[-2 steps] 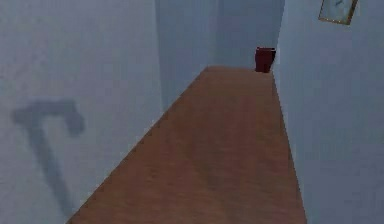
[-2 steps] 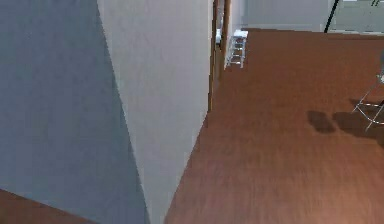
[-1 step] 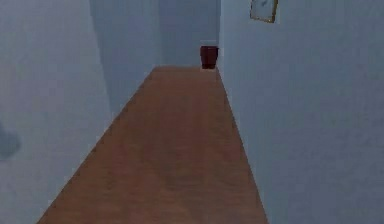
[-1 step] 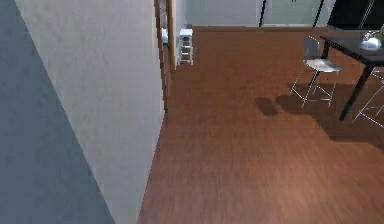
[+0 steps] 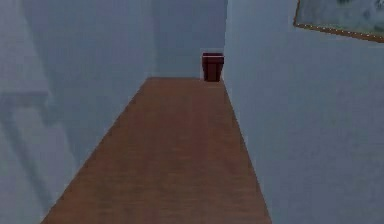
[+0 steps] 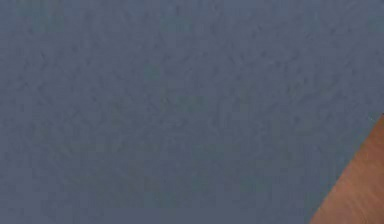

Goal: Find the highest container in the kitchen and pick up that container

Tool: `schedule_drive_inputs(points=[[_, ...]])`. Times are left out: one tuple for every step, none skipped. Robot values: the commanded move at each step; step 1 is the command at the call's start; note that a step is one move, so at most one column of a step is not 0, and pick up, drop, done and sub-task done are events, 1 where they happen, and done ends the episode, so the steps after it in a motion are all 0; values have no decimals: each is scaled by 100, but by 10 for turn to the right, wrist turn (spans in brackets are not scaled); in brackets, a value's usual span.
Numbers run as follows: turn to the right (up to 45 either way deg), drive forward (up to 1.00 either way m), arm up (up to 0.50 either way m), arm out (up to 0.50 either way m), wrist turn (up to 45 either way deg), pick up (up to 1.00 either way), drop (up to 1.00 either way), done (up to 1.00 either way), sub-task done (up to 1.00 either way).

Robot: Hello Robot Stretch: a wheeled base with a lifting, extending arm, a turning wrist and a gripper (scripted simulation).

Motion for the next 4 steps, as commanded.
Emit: schedule_drive_inputs(points=[[0, 100, 0, 0, 0, 0, 0, 0, 0], [30, 0, 0, 0, 0, 0, 0, 0, 0], [0, 100, 0, 0, 0, 0, 0, 0, 0], [0, 100, 0, 0, 0, 0, 0, 0, 0]])
